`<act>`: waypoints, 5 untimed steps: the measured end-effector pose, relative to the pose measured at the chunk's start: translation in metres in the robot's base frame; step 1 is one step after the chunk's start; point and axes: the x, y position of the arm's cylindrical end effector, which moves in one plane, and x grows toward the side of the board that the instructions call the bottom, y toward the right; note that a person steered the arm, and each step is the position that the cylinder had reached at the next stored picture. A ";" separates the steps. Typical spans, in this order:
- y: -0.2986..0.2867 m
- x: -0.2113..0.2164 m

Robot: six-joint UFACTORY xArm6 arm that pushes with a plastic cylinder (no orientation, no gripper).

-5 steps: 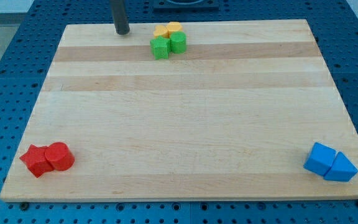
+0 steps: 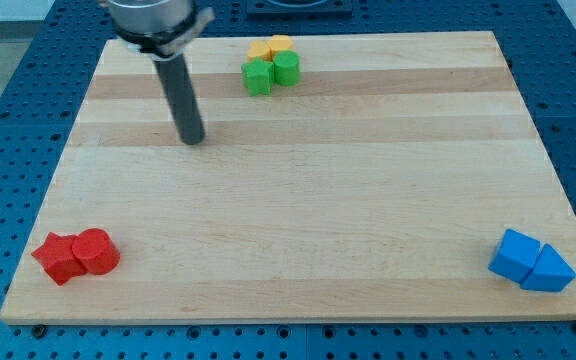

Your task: Move the blue cube to the center of the board

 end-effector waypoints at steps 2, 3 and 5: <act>0.230 0.009; 0.363 0.009; 0.464 0.024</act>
